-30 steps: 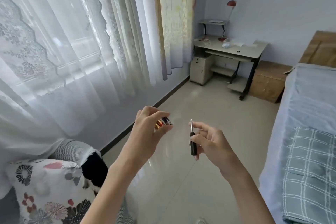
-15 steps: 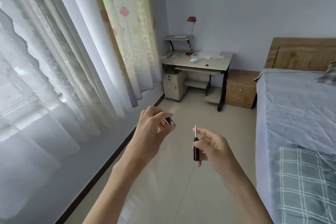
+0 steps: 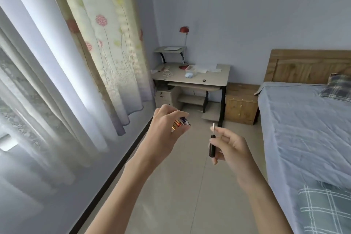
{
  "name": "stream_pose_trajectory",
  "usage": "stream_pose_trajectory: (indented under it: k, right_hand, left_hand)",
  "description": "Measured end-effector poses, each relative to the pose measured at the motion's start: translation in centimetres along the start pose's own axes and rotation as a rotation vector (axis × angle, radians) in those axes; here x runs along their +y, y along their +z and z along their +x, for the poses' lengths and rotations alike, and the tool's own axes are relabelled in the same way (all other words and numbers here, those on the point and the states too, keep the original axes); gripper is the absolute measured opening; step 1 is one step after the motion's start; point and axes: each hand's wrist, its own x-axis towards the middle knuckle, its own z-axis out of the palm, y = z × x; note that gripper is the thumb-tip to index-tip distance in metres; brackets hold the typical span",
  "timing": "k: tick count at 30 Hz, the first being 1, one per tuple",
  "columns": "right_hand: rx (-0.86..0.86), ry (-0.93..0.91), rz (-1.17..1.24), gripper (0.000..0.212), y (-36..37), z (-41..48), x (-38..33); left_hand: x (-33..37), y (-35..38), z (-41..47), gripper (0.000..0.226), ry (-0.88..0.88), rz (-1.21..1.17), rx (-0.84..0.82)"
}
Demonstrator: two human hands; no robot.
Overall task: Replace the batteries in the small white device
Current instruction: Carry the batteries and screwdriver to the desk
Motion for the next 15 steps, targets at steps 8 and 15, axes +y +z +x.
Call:
stream_pose_trajectory:
  k: [8,15]
  right_hand:
    - [0.072,-0.041,0.029,0.032,3.4,16.7,-2.9]
    - [0.095,0.018,0.044,0.034,3.3,25.9,-1.5]
  left_hand:
    - [-7.4,-1.0,16.2,0.038,0.064,-0.013,0.003]
    - [-12.8,2.3,25.8,0.036,0.05,-0.031,-0.027]
